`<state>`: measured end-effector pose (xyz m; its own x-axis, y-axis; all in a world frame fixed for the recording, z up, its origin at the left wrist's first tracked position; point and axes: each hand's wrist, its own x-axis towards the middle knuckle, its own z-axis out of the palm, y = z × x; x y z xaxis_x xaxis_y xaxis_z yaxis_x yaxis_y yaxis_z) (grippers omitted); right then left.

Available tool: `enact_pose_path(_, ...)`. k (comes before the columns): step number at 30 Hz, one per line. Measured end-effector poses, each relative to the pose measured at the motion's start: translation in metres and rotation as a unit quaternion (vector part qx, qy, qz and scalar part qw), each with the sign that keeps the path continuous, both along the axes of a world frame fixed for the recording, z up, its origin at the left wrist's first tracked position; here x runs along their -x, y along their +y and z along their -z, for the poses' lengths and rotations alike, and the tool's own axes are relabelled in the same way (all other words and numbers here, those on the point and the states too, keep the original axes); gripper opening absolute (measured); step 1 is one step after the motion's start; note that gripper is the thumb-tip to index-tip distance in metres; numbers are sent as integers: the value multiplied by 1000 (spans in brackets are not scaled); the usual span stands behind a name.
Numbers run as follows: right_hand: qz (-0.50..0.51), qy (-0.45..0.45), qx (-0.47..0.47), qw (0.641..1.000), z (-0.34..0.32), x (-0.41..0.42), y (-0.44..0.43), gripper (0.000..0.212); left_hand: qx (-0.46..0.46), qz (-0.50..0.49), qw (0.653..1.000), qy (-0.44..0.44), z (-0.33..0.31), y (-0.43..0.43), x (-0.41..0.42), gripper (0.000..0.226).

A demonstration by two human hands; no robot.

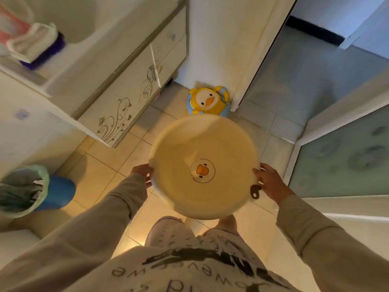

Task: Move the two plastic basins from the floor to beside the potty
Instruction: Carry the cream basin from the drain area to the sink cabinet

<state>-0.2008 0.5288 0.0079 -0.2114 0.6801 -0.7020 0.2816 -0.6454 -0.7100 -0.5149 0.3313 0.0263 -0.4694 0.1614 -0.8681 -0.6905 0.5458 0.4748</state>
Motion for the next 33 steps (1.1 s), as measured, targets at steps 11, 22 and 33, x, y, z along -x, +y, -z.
enact_pose_path(11,-206,-39,8,978,0,60,198,22,10,-220,975,-22,12,92,-47,14)
enact_pose_path(22,-376,-43,19,925,9,145,299,22,-20,-375,926,-40,12,141,-76,43)
enact_pose_path(33,-452,-113,12,885,27,209,308,18,4,-421,906,-44,30,139,-36,44)
